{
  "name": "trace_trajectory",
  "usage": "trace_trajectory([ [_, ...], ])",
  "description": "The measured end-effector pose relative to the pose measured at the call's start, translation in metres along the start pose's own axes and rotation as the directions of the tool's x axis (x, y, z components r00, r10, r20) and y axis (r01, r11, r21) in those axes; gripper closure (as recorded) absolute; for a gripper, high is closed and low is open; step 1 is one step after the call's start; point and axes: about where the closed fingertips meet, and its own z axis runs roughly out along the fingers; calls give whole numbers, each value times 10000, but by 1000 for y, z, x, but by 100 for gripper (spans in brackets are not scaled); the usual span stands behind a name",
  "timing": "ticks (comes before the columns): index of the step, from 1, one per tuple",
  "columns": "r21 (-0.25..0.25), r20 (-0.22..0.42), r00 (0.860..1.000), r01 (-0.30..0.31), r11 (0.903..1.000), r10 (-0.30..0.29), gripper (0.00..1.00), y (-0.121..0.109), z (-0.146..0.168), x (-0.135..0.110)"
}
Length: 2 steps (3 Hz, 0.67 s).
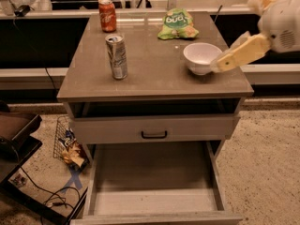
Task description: Place redbull can into middle drawer
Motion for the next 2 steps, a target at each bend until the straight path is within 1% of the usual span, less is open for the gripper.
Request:
trace_trajectory([
  [1, 480, 1920, 9804, -539, 9974, 438, 0, 0, 24, -20],
  [2, 1050, 2603, 9649, -653, 9923, 359, 0, -11, 26, -46],
])
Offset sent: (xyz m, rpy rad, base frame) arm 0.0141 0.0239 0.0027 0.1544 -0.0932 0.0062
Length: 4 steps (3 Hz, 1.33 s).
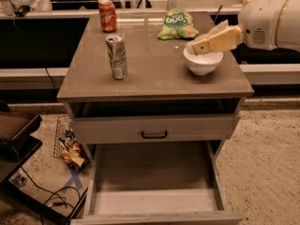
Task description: Place redbull can into middle drawer
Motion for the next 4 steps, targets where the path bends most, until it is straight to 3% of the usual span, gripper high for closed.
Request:
trace_trajectory([
  [1, 37, -57, 10000, 10, 10000, -10, 0, -2, -1, 2],
  [2, -340, 27, 10000, -26, 9994, 27, 0, 8, 19, 0],
  [3, -1305, 315, 9984, -430, 9905, 475, 0, 41, 73, 3],
  [4, -2232, 643, 9929, -831, 9712, 998, 0, 80, 120, 5],
])
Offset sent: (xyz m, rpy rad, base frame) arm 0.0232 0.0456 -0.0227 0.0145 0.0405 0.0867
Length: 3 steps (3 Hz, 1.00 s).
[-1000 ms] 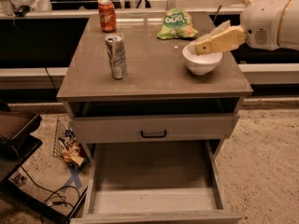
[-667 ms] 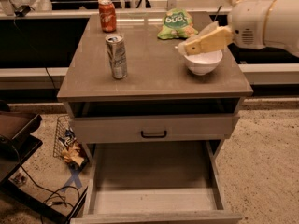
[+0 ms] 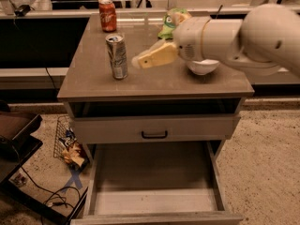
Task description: Place redbull can into middle drawer
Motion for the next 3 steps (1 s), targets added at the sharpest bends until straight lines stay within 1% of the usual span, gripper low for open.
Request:
trace_trajectory([
  [1, -872, 629, 9969, -425, 9953, 480, 0, 33, 37, 4],
  [2, -1451, 1417, 9877, -453, 9884, 660, 0, 52, 71, 3],
  [3, -1790, 2302, 9699, -381, 9831, 795, 0, 42, 121, 11],
])
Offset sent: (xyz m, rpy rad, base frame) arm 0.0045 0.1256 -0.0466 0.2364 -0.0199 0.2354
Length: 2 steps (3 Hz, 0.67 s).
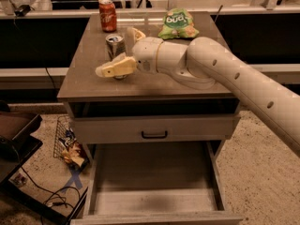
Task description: Place redbull can into middle drawer
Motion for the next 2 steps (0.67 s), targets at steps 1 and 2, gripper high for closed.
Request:
trace_trajectory([
  [1, 59, -136, 9999, -43, 10000, 43, 0, -9, 3, 3],
  [2, 100, -285, 9994, -186, 9998, 188, 0, -26, 8, 11],
])
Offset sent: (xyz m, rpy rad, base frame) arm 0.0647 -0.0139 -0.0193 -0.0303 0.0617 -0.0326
